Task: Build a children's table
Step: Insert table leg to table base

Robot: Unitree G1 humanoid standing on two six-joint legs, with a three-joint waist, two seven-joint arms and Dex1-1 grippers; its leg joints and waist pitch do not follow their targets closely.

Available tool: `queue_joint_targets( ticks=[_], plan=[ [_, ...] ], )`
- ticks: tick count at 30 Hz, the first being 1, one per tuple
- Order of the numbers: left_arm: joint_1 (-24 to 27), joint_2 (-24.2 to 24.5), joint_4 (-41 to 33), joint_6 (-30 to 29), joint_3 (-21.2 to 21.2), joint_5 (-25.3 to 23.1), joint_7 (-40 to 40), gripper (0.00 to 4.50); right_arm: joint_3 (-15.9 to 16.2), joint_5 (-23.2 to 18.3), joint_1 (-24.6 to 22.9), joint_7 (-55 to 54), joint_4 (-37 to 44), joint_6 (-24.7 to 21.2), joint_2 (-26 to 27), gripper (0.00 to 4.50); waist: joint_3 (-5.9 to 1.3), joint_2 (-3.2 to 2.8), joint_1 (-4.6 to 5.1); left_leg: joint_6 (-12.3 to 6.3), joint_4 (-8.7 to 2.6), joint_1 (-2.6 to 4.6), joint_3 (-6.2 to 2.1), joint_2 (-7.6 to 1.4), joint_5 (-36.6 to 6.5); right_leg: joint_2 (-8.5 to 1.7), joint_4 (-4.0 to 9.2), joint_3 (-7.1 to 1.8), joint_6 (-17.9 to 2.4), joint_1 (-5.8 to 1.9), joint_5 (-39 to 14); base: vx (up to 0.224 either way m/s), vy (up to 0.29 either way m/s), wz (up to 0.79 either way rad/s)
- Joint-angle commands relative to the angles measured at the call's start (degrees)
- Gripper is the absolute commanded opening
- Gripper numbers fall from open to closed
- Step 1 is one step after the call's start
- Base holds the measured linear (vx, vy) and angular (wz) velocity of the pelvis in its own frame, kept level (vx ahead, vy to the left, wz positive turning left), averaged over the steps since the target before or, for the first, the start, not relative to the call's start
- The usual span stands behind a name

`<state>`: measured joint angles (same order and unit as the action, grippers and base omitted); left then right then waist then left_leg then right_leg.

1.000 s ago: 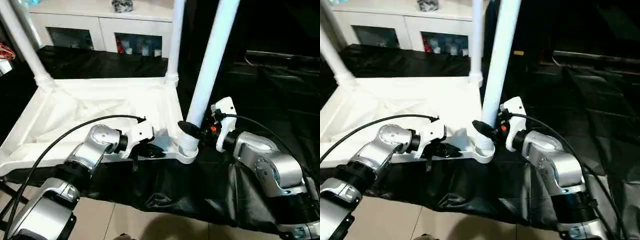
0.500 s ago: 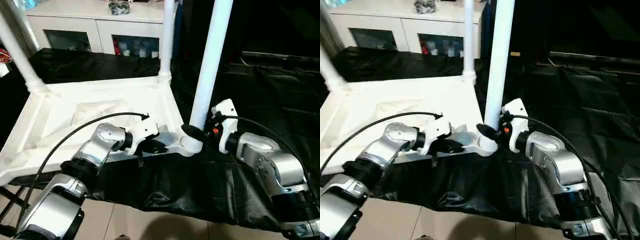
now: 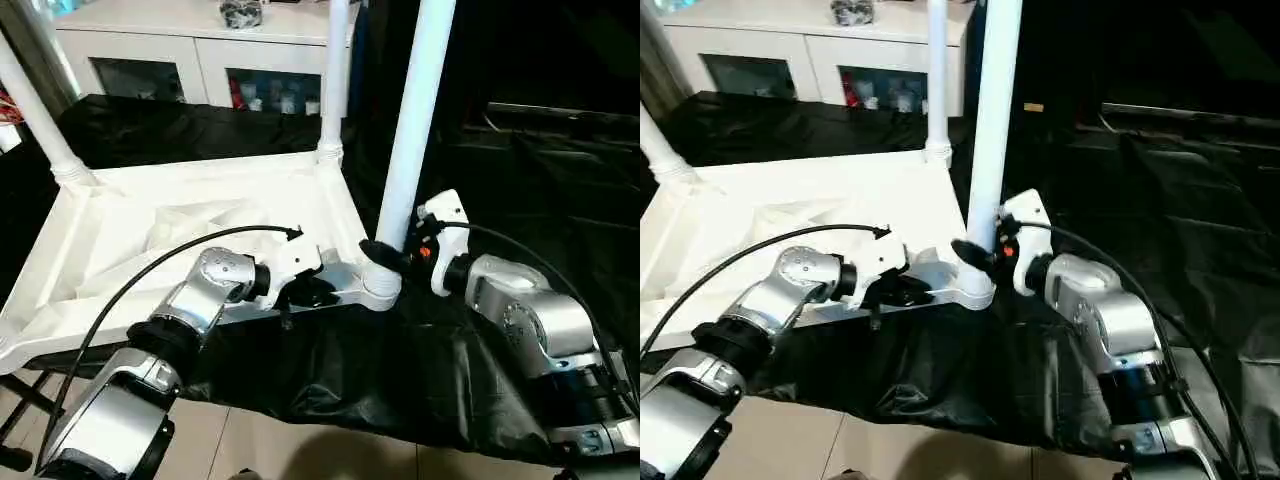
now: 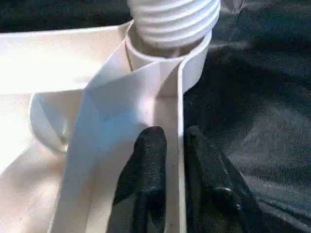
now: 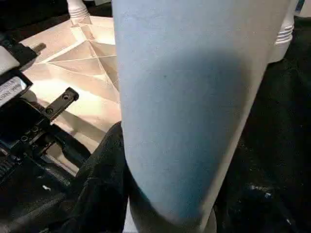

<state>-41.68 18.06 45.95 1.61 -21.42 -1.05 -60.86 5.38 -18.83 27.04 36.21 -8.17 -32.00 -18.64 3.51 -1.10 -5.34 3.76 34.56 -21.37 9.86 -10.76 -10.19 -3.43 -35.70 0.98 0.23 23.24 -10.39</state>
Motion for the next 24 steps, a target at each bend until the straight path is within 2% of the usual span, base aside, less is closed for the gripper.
queue_joint_targets(
  ticks=[1, 4, 5, 10, 12, 24],
  plan=[
    [-0.51, 0.77, 0.68, 0.25, 0.30, -0.84, -0.38, 0.89, 0.25, 0.53, 0.89, 0.33, -0.39, 0.79, 0.06, 1.89, -4.23, 0.44, -0.21, 1.34, -4.18, 0.68, -0.46, -1.56, -11.63, -3.91, 4.19, -1.74, -12.38, -2.88, -10.27, 0.000, 0.000, 0.00],
    [-0.46, 1.04, 1.07, 0.14, 0.04, -1.28, -1.24, 0.89, 0.14, 0.89, 1.09, 0.21, -1.14, 1.45, 0.19, 1.89, -4.21, 0.37, -0.12, 1.37, -4.19, 0.76, -0.44, -1.61, -12.02, -3.98, 4.24, -1.77, -12.62, -2.81, -10.49, 0.000, 0.000, 0.00],
    [-0.46, 0.99, 1.15, 0.14, 0.00, -1.35, -1.21, 0.61, 0.12, 0.90, 1.10, 0.22, -1.28, 1.55, 0.17, 1.89, -4.17, 0.54, -0.07, 1.34, -4.20, 0.72, -0.40, -1.61, -12.05, -3.96, 4.28, -1.77, -12.75, -2.80, -10.51, 0.000, 0.000, 0.00],
    [-0.41, 0.42, 1.68, 0.22, 0.40, -1.20, -1.62, 0.42, -0.03, 1.43, 1.39, 0.02, -2.91, 2.54, 0.80, 1.89, -4.09, 0.49, 0.01, 1.31, -4.27, 0.71, -0.42, -1.58, -12.60, -3.99, 4.36, -1.78, -12.44, -2.73, -12.00, 0.000, 0.000, 0.00],
    [-0.42, 0.16, 1.87, 0.60, 0.72, -1.12, -1.24, 0.13, -0.05, 1.86, 1.53, 0.00, -3.90, 3.18, 1.30, 1.89, -4.05, 0.54, -0.01, 1.37, -4.31, 0.79, -0.43, -1.63, -13.22, -4.10, 4.52, -1.81, -12.26, -2.66, -13.34, 0.000, 0.000, 0.00],
    [0.54, -0.52, 0.84, 1.70, 3.05, 1.20, -2.52, 0.00, -1.12, 2.09, 2.62, 0.00, -8.30, 6.20, 3.27, 1.88, -3.97, 0.63, 0.17, 1.28, -4.44, 0.75, -0.45, -1.67, -13.65, -4.14, 4.64, -1.85, -11.98, -2.53, -14.40, 0.000, 0.000, 0.00]
  ],
)
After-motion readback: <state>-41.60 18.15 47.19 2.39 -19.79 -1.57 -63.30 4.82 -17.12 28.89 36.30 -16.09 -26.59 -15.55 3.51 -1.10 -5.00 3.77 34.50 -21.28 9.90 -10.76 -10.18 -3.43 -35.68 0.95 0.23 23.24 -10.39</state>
